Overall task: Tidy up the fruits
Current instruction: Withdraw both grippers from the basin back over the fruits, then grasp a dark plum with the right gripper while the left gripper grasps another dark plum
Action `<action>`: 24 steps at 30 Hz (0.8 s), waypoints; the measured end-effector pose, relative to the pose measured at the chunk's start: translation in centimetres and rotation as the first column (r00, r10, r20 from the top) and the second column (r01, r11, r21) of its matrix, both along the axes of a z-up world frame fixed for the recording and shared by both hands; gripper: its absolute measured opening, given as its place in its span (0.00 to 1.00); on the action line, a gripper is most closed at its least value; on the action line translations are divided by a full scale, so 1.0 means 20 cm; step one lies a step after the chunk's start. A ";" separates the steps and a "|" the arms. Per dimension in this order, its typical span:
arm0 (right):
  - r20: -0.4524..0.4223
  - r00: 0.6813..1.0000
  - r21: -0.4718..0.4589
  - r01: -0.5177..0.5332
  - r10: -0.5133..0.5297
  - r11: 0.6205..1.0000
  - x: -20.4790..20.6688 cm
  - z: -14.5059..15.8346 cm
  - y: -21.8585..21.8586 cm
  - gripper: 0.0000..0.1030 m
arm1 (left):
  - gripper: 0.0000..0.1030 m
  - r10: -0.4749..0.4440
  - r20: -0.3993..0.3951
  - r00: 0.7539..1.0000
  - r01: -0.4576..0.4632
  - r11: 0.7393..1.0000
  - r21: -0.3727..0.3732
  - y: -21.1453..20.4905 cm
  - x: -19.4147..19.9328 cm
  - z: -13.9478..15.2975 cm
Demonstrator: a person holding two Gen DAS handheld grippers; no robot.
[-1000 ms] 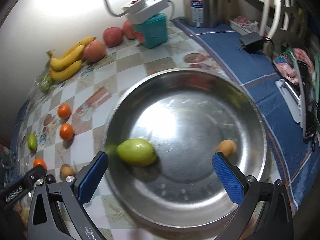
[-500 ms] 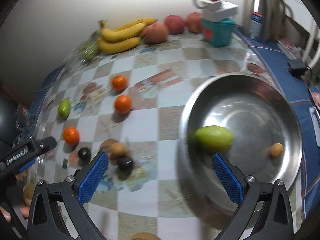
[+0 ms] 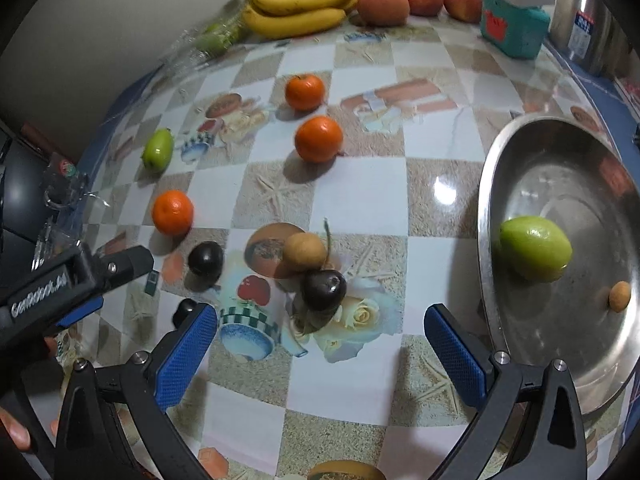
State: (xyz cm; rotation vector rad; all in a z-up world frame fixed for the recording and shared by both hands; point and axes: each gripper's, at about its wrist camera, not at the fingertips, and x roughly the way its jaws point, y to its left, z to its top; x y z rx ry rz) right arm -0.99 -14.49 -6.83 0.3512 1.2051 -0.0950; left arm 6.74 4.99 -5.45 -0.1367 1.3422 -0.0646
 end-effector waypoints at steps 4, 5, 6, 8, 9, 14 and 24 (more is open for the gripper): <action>-0.006 1.000 -0.026 -0.003 0.003 1.000 0.01 -0.01 0.00 0.92 | 0.99 -0.022 -0.023 0.999 0.022 0.999 -0.023 -0.03 0.00 -0.02; -0.008 1.000 -0.036 -0.007 0.007 0.999 0.02 -0.02 0.01 0.92 | 0.99 -0.026 -0.025 0.999 0.025 0.999 -0.025 -0.04 -0.01 -0.03; -0.013 1.000 -0.047 -0.014 0.013 0.999 0.03 -0.02 0.01 0.92 | 0.99 -0.026 -0.027 0.999 0.025 0.999 -0.025 -0.04 -0.01 -0.03; -0.025 0.999 -0.064 -0.027 0.025 0.998 0.04 -0.03 0.02 0.91 | 0.99 -0.019 -0.032 0.999 0.018 0.999 -0.030 -0.04 -0.01 -0.03; -0.033 0.999 -0.072 -0.031 0.028 0.997 0.05 -0.04 0.02 0.89 | 0.97 -0.016 -0.038 0.999 0.014 0.999 -0.037 -0.03 0.00 -0.04; -0.050 0.998 -0.080 -0.032 0.029 0.996 0.07 -0.08 0.01 0.65 | 0.86 -0.009 -0.073 0.997 0.004 0.997 -0.075 -0.03 0.00 -0.07; -0.034 0.996 -0.064 -0.083 0.081 0.994 0.11 -0.08 0.06 0.35 | 0.55 -0.055 -0.123 0.991 0.037 0.990 -0.139 -0.10 -0.01 -0.11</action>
